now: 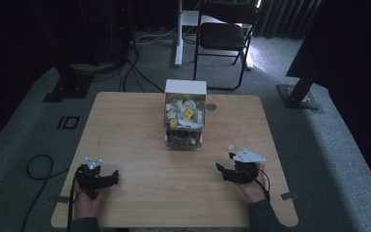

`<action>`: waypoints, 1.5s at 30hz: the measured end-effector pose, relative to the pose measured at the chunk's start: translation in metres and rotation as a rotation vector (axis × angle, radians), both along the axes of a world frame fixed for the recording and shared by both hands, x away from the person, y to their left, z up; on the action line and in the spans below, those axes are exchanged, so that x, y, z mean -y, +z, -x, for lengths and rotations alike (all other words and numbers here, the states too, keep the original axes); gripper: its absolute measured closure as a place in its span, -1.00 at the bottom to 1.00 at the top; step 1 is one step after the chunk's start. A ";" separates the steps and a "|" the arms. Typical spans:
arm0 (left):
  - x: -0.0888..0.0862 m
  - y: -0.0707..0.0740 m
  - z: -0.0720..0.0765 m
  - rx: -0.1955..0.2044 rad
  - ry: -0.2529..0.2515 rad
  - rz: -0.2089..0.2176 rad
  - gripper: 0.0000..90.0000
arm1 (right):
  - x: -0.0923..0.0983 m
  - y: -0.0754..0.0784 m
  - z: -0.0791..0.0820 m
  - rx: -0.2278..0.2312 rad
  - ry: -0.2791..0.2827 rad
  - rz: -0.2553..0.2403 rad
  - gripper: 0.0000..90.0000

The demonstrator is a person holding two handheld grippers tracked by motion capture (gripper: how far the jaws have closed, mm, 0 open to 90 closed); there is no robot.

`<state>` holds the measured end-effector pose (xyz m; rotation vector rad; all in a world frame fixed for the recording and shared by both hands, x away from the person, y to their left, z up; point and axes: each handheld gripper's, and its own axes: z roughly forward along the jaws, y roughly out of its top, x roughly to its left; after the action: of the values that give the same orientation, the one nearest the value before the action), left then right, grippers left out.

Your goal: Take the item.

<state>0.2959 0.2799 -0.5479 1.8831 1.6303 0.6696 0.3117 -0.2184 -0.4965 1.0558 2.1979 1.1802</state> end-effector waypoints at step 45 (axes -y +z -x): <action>0.000 0.000 0.000 0.000 0.000 0.002 -0.92 | -0.074 0.013 -0.035 0.061 0.139 -0.009 -0.09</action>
<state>0.2958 0.2796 -0.5479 1.8820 1.6297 0.6682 0.3471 -0.1445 -0.4832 0.8713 2.2503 1.2655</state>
